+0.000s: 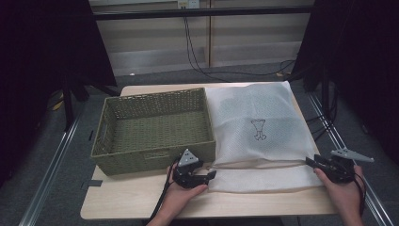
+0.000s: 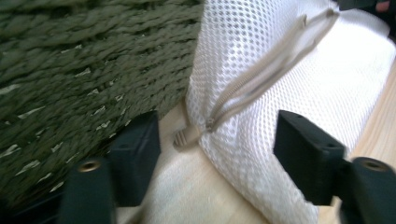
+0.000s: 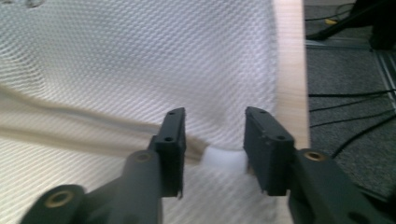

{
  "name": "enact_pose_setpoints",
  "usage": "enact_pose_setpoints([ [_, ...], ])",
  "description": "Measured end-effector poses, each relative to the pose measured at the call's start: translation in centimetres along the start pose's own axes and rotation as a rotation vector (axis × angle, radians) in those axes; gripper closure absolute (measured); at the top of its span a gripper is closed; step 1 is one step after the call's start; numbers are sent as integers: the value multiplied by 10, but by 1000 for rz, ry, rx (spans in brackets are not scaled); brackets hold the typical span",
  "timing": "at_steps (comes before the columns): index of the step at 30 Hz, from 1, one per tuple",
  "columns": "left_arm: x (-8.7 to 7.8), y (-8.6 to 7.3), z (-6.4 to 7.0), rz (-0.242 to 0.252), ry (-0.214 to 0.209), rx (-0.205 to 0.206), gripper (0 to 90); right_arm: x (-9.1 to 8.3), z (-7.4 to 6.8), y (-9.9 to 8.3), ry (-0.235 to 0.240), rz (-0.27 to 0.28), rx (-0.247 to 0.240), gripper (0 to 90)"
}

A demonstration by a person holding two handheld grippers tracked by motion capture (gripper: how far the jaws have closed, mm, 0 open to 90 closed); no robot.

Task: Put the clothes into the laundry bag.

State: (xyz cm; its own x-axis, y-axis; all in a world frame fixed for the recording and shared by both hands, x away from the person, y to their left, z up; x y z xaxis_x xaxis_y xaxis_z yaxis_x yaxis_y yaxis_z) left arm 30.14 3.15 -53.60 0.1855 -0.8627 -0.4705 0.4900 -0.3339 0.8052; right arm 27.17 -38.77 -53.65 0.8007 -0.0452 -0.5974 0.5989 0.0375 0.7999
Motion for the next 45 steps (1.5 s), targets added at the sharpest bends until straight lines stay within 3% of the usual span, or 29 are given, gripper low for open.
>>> enact_pose_setpoints([
  [1, -1, 0, 1, 1, 2, 10, 295, 0, 0, 0, 0, 0, 0, 509],
  [3, -6, 0, 1, 1, -3, 6, 204, 0, -8, -2, 2, -10, -28, 398],
  [4, -8, 0, 0, 6, -5, 4, 110, 1, -14, -1, 3, -7, -44, 314],
  [5, -12, -1, 0, 10, -5, 8, 110, 1, -14, -1, 3, -7, -44, 314],
  [6, -20, -1, -1, 16, -2, 19, 46, 0, -19, 0, 14, 2, -48, 229],
  [7, -20, -1, -1, 16, -2, 19, 36, 0, -19, 0, 14, 2, -48, 229],
  [8, -27, -2, 1, 29, -30, 27, 34, -1, -24, 1, 38, -2, -39, 155],
  [11, -34, -4, 4, 21, -32, 57, 24, -3, -29, 1, 58, -3, -32, 99],
  [12, -44, -4, 6, 39, -24, 59, 21, -5, -33, 2, 64, 1, -32, 74],
  [14, -49, -4, 6, 52, -31, 60, 4, -6, -35, 2, 67, 5, -33, 68],
  [20, -77, -14, 0, 73, 2, 50, 0, -14, -54, 1, 101, 12, -58, 43],
  [22, -90, -18, -5, 106, -8, 20, 0, -18, -59, -1, 101, 10, -68, 37],
  [33, -124, -31, -16, 143, 11, 10, 0, -25, -59, -6, 123, 7, -59, 17],
  [41, -153, -44, -32, 173, 82, -7, 1, -27, -65, -7, 154, 5, -70, 13],
  [45, -161, -50, -36, 174, 91, -25, 2, -26, -69, -6, 164, 6, -81, 14],
])
Point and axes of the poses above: each handheld gripper's, and its own axes: x roughly forward along the jaws, y roughly out of its top, z roughly to its right, the point moved 6 cm from there along x, roughly forward along the jaws, and after that the axes turned 15 degrees about -y, right-handed, at the moved point
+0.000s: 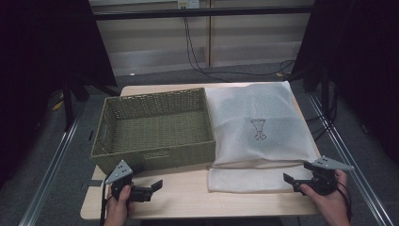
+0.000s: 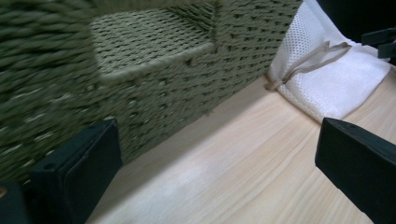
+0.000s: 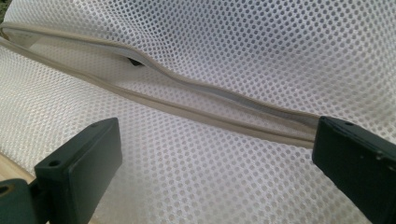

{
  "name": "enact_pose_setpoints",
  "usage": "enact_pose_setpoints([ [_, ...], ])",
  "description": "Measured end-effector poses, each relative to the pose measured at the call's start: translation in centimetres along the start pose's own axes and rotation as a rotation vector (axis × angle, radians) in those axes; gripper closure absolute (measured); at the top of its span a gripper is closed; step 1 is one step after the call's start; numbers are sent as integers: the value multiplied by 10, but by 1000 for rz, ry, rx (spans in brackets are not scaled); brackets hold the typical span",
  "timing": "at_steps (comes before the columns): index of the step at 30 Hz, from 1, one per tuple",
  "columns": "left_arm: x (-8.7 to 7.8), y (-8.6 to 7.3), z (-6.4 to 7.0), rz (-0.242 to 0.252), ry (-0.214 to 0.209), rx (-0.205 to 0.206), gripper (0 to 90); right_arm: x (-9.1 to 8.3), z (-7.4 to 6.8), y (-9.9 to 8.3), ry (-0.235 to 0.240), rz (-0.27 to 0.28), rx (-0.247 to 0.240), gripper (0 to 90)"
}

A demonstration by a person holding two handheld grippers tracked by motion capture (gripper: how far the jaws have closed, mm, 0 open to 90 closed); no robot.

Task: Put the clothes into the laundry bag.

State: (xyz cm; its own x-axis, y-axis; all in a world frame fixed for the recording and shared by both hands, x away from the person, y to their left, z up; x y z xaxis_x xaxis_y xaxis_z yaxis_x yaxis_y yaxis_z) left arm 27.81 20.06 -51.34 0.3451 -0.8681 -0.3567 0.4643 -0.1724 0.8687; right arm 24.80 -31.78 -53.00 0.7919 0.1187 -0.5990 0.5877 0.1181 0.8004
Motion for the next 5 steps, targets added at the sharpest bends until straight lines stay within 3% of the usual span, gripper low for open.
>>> enact_pose_setpoints([
  [5, -2, -3, 0, -9, 7, 7, 2, 2, -2, 1, 4, -2, -8, 16],
])
Point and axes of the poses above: each handheld gripper's, and its own axes: x roughly forward along the jaws, y roughly out of its top, z roughly to its right, the point moved 6 cm from there along x, roughly forward along the jaws, and after that the axes turned 15 degrees about -y, right-handed, at the moved point
